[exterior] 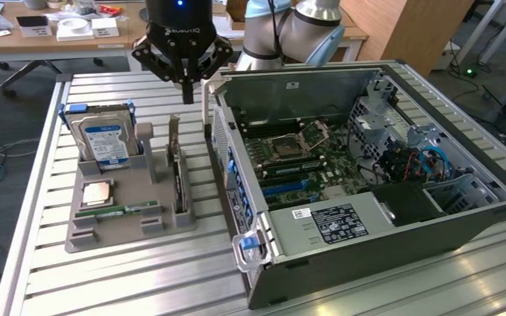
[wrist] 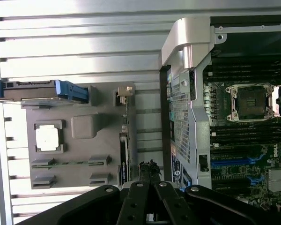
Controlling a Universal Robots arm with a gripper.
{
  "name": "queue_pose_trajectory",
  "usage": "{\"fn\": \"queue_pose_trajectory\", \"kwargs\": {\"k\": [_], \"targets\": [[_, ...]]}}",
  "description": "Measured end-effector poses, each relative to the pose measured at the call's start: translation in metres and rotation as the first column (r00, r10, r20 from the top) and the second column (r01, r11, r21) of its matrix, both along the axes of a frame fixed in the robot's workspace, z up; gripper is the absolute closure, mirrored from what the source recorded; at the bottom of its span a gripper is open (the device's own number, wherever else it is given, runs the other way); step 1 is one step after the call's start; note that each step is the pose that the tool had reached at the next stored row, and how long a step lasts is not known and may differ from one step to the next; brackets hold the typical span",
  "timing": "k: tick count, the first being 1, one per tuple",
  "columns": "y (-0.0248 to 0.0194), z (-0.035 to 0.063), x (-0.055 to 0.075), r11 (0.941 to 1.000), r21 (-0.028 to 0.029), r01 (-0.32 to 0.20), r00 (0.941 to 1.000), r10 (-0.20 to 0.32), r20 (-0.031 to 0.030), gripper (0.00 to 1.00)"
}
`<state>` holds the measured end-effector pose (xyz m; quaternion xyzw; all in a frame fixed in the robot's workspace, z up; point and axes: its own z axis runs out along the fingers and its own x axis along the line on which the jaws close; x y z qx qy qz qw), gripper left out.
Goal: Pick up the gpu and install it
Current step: 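Reach for the gpu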
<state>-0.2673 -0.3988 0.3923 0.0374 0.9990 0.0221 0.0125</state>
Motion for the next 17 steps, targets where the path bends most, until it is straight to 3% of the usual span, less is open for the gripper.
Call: {"fn": "queue_pose_trajectory", "kwargs": {"k": [11, 17], "targets": [[0.0000, -0.0004, -0.0004, 1.0000, -0.0002, 0.000, 1.0000, 0.000, -0.0002, 0.89], [0.0000, -0.0009, -0.0089, 1.0000, -0.0001, 0.000, 1.0000, 0.000, 0.0000, 0.89]]}}
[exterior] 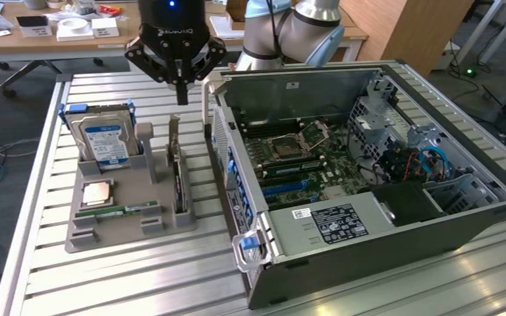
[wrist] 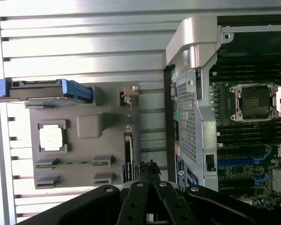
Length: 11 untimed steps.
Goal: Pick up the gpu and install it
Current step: 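Reach for the gpu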
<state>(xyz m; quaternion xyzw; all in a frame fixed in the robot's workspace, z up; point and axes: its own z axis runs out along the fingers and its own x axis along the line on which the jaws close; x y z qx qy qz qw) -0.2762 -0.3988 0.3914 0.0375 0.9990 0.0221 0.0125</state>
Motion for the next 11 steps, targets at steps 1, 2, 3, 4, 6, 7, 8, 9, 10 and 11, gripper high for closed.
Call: {"fn": "queue_pose_trajectory", "kwargs": {"k": [1, 2, 3, 4, 6, 7, 8, 9, 10, 11], "targets": [[0.0000, -0.0001, -0.0018, 1.0000, 0.0000, 0.000, 1.0000, 0.000, 0.0000, 0.89], [0.0000, -0.0001, -0.0035, 1.0000, 0.0001, 0.000, 1.0000, 0.000, 0.0001, 0.89], [0.0000, -0.0001, -0.0052, 1.0000, 0.0000, 0.000, 1.0000, 0.000, 0.0000, 0.89], [0.0000, -0.0002, -0.0063, 1.0000, 0.0000, 0.000, 1.0000, 0.000, 0.0001, 0.89], [0.0000, -0.0002, -0.0071, 1.0000, 0.0001, 0.000, 1.0000, 0.000, 0.0000, 0.89], [0.0000, -0.0002, -0.0071, 1.0000, 0.0001, 0.000, 1.0000, 0.000, 0.0000, 0.89], [0.0000, -0.0002, -0.0071, 1.0000, 0.0001, 0.000, 1.0000, 0.000, 0.0001, 0.89], [0.0000, -0.0001, -0.0072, 1.0000, 0.0000, 0.000, 1.0000, 0.000, 0.0000, 0.89], [0.0000, -0.0002, -0.0072, 1.0000, 0.0000, 0.000, 1.0000, 0.000, 0.0000, 0.89], [0.0000, -0.0002, -0.0072, 1.0000, 0.0000, 0.000, 1.0000, 0.000, 0.0000, 0.89]]}}
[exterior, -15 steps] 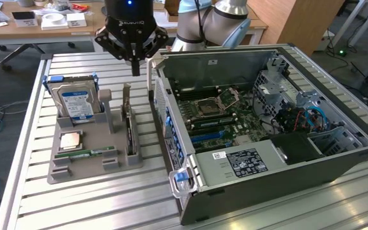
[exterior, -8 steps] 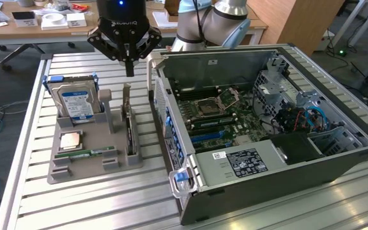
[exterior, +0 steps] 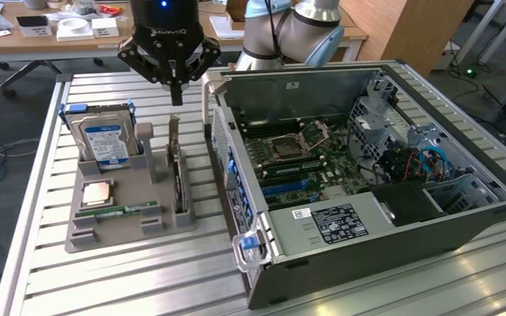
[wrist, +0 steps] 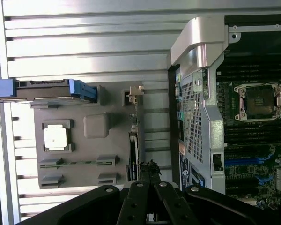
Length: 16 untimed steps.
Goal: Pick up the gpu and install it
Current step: 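Reach for the gpu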
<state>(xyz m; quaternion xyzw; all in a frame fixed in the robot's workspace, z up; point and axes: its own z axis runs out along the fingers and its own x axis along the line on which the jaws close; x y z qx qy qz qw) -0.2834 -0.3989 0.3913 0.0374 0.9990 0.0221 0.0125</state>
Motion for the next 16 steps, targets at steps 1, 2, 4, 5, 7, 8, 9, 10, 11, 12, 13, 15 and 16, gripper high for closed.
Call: {"fn": "queue_pose_trajectory", "kwargs": {"k": [1, 2, 4, 5, 7, 8, 9, 10, 11, 12, 13, 15, 16], "targets": [[0.0000, 0.0000, 0.000, 1.0000, 0.0000, 0.000, 1.0000, 0.000, -0.0001, 0.89], [0.0000, 0.0000, 0.000, 1.0000, 0.0000, 0.000, 1.0000, 0.000, 0.0000, 0.89], [0.0000, 0.0000, 0.000, 1.0000, 0.0000, 0.000, 1.0000, 0.000, -0.0001, 0.89], [-0.0001, 0.0000, 0.000, 1.0000, 0.0001, 0.000, 1.0000, 0.000, 0.0001, 0.89], [-0.0009, 0.0000, 0.000, 1.0000, 0.0000, 0.000, 1.0000, 0.000, 0.0000, 0.89], [-0.0015, 0.0000, 0.000, 1.0000, 0.0000, 0.000, 1.0000, 0.000, -0.0001, 0.89], [-0.0023, 0.0000, 0.000, 1.0000, 0.0000, 0.000, 1.0000, 0.000, -0.0001, 0.89], [-0.0032, 0.0000, 0.000, 1.0000, 0.0000, 0.000, 1.0000, 0.000, -0.0001, 0.89], [-0.0043, 0.0000, 0.000, 1.0000, 0.0001, 0.000, 1.0000, 0.000, -0.0001, 0.89], [-0.0053, 0.0000, 0.000, 1.0000, 0.0002, 0.000, 1.0000, 0.000, -0.0001, 0.89], [-0.0064, 0.0000, 0.000, 1.0000, 0.0003, 0.000, 1.0000, 0.000, -0.0001, 0.89], [-0.0087, 0.0000, 0.000, 1.0000, 0.0005, 0.000, 1.0000, 0.000, -0.0001, 0.89], [-0.0100, 0.0000, 0.000, 1.0000, 0.0005, 0.000, 1.0000, 0.000, -0.0001, 0.89]]}}
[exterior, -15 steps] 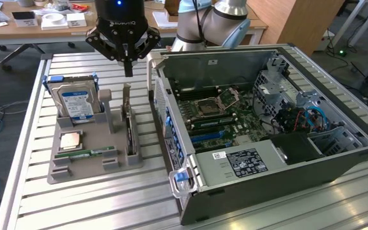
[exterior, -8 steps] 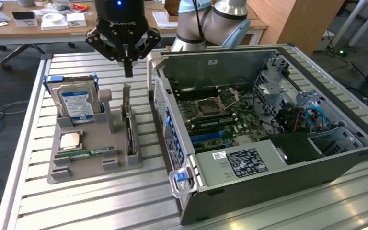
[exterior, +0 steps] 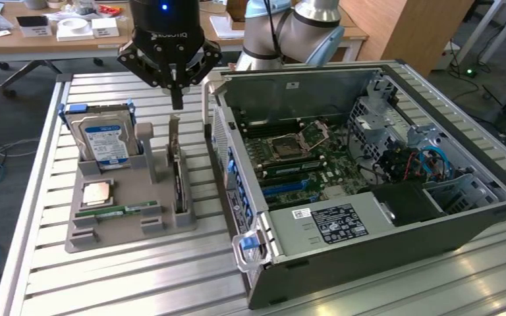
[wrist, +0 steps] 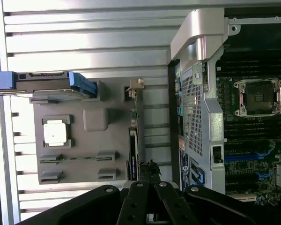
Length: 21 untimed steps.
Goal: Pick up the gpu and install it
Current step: 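Reach for the gpu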
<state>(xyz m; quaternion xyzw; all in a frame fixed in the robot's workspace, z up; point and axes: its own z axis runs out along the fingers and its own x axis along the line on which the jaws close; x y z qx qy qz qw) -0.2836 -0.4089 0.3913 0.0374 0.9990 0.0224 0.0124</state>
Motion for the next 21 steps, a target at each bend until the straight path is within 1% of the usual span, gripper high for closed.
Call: {"fn": "queue_pose_trajectory", "kwargs": {"k": [4, 9, 11, 14, 21], "targets": [[-0.0061, 0.0000, 0.000, 1.0000, 0.0005, 0.000, 1.0000, 0.000, 0.0001, 0.89], [-0.0165, 0.0000, -0.001, 1.0000, 0.0021, 0.000, 1.0000, 0.000, 0.0000, 0.89], [-0.0190, 0.0000, -0.001, 1.0000, 0.0023, 0.000, 1.0000, 0.000, 0.0001, 0.89], [-0.0193, -0.0001, -0.004, 1.0000, 0.0023, 0.000, 1.0000, 0.000, 0.0002, 0.89], [-0.0192, -0.0012, -0.019, 1.0000, 0.0027, 0.001, 1.0000, -0.001, 0.0001, 0.89]]}}
